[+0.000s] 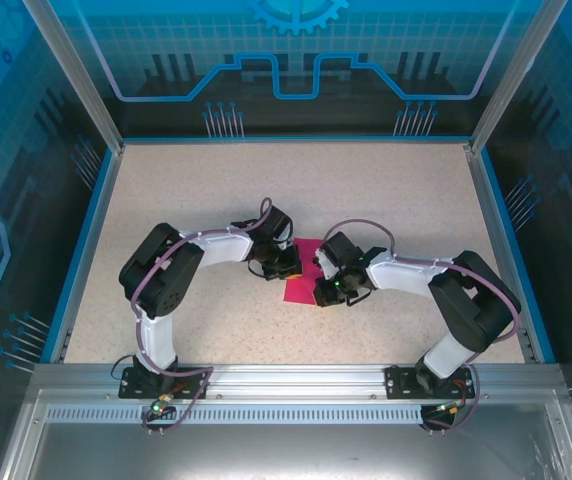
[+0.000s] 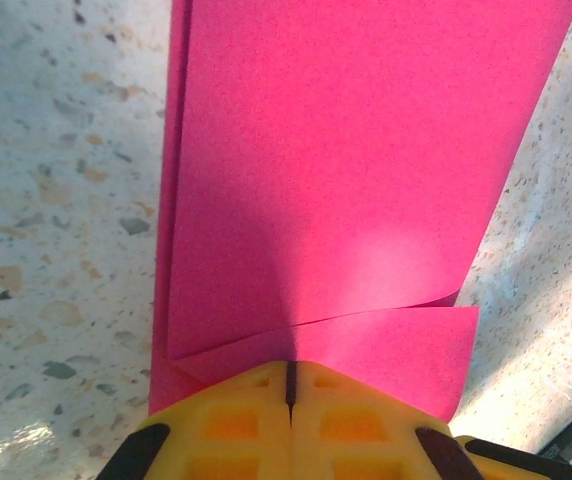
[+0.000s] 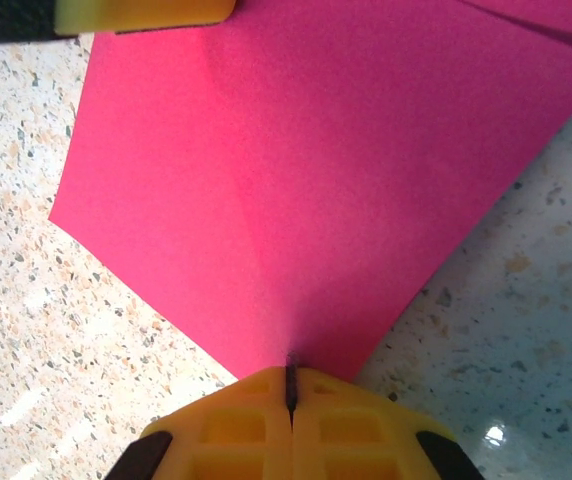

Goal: Fold a paper plane with a square sheet of paper (pick it up from the middle)
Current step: Fold the triangle a second time at the center of the table.

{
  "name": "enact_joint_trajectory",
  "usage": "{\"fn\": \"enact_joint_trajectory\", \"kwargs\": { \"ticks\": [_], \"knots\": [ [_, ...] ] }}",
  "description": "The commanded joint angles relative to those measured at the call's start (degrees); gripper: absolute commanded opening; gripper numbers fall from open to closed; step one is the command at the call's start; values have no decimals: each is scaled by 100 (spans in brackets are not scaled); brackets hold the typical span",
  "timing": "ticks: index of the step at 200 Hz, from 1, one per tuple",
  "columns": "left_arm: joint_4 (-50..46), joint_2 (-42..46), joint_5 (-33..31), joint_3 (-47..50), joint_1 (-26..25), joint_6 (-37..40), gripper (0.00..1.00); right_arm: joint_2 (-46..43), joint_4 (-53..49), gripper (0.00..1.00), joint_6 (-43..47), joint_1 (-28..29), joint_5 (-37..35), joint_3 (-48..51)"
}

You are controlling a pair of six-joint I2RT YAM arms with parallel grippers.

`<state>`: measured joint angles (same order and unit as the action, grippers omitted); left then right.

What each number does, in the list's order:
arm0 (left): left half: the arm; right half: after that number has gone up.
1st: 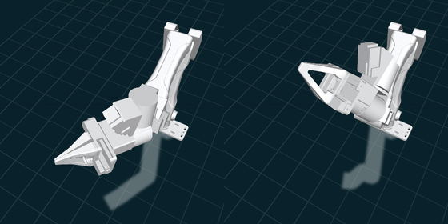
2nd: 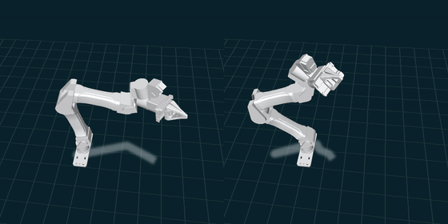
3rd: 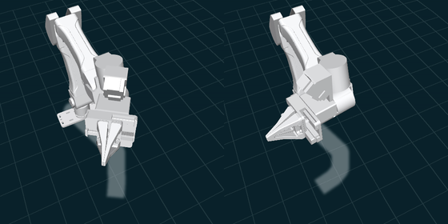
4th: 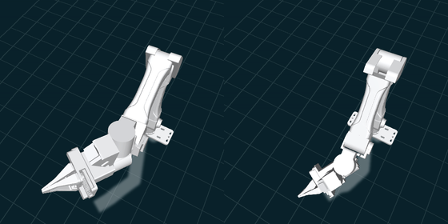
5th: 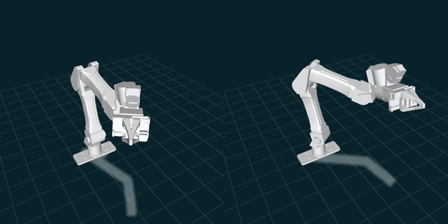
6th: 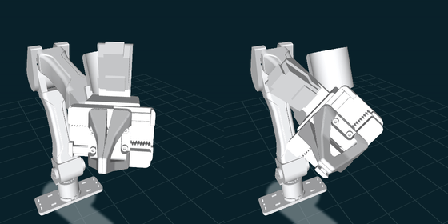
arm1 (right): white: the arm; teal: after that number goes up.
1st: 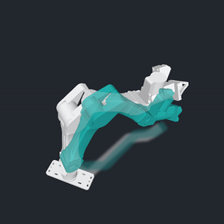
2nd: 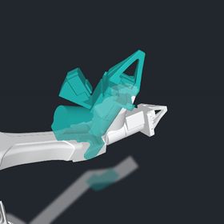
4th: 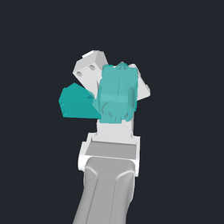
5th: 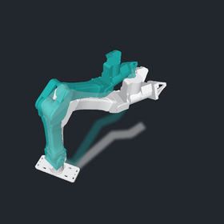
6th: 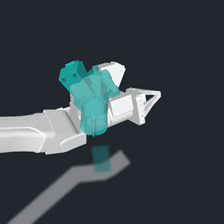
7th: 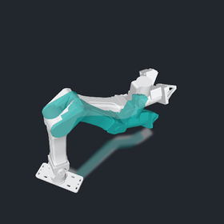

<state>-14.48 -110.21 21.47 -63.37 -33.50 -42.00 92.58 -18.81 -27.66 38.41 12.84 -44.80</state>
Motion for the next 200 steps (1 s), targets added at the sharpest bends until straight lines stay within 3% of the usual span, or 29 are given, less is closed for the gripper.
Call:
{"fn": "enact_joint_trajectory", "kwargs": {
  "ticks": [1,58,93,200],
  "knots": [
    [4,220,283,53,8,19,5,194,-325,0,-167,-44,8,152],
    [117,692,645,226,-154,-54,7,214,-299,0,-243,-46,-44,188],
    [99,507,607,278,-383,-73,5,234,-309,0,-258,-46,-57,173],
    [233,-138,667,92,-451,25,4,235,-356,0,-334,-45,-159,252]
  ]
}}
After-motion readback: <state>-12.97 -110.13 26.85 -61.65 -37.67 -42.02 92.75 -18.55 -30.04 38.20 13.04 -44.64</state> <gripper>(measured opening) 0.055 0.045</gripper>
